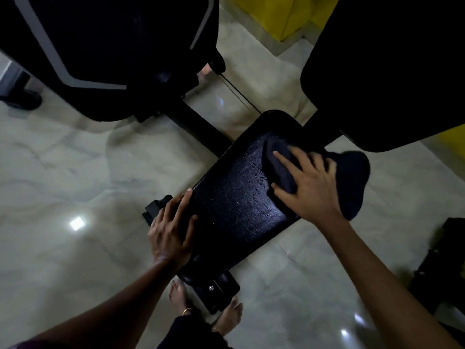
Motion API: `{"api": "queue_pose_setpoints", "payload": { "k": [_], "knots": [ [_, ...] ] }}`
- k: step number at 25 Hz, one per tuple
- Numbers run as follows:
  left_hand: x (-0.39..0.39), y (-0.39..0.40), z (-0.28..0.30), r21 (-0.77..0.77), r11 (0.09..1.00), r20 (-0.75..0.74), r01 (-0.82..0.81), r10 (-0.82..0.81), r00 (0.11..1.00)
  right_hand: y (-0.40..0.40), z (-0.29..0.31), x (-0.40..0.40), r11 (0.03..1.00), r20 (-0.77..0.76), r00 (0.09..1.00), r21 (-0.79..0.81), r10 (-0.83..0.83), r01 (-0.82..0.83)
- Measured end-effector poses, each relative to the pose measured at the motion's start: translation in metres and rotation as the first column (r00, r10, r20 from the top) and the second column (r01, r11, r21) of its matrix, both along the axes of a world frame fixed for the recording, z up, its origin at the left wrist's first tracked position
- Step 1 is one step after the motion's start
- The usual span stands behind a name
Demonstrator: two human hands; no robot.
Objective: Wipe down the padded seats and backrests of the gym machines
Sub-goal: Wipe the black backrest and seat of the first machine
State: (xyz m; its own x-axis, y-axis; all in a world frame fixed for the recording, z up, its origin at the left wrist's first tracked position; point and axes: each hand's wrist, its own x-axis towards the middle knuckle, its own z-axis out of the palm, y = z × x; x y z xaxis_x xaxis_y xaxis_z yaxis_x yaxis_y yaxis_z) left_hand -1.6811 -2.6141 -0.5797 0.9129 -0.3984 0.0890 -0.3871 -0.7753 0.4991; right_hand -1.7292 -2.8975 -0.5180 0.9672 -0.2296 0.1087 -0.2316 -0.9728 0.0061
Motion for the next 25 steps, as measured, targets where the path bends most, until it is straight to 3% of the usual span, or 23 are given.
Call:
{"api": "queue_pose_setpoints", "payload": {
  "k": [3, 5, 8, 11, 13, 17, 19, 25],
  "knots": [
    [0.001, -0.001, -0.001, -0.002, 1.000, 0.004, -0.011, 0.011, 1.000, -0.013, 0.008, 0.042, 0.958, -0.001, 0.960, 0.068, -0.279, 0.279],
    [0.002, -0.002, -0.001, 0.000, 1.000, 0.002, -0.010, 0.010, 1.000, -0.007, 0.012, 0.079, 0.933, -0.090, 0.938, 0.108, -0.334, 0.343],
    [0.002, -0.002, -0.002, 0.012, 1.000, 0.005, -0.007, 0.007, 1.000, 0.017, 0.007, 0.086, 0.992, -0.102, 0.990, 0.072, -0.097, 0.105],
    [0.000, -0.002, -0.001, 0.002, 1.000, 0.010, -0.017, 0.017, 1.000, 0.030, 0.000, 0.039, 0.985, -0.066, 0.983, 0.035, 0.170, -0.168],
    [0.000, -0.002, -0.001, -0.005, 1.000, 0.007, -0.024, 0.024, 1.000, 0.016, 0.001, 0.015, 0.978, -0.058, 0.976, 0.021, 0.208, -0.208],
    [0.003, -0.002, -0.002, -0.007, 1.000, 0.005, -0.030, 0.030, 1.000, 0.000, 0.009, 0.049, 0.985, 0.009, 0.987, 0.062, -0.159, 0.158],
    [0.001, -0.002, -0.001, -0.002, 1.000, 0.002, -0.031, 0.031, 1.000, 0.021, 0.007, 0.076, 0.975, -0.038, 0.978, 0.073, -0.207, 0.209],
    [0.002, -0.001, -0.001, 0.004, 1.000, -0.022, -0.018, 0.019, 1.000, 0.071, -0.004, 0.022, 0.967, -0.062, 0.968, 0.096, 0.243, -0.237]
  ]
}}
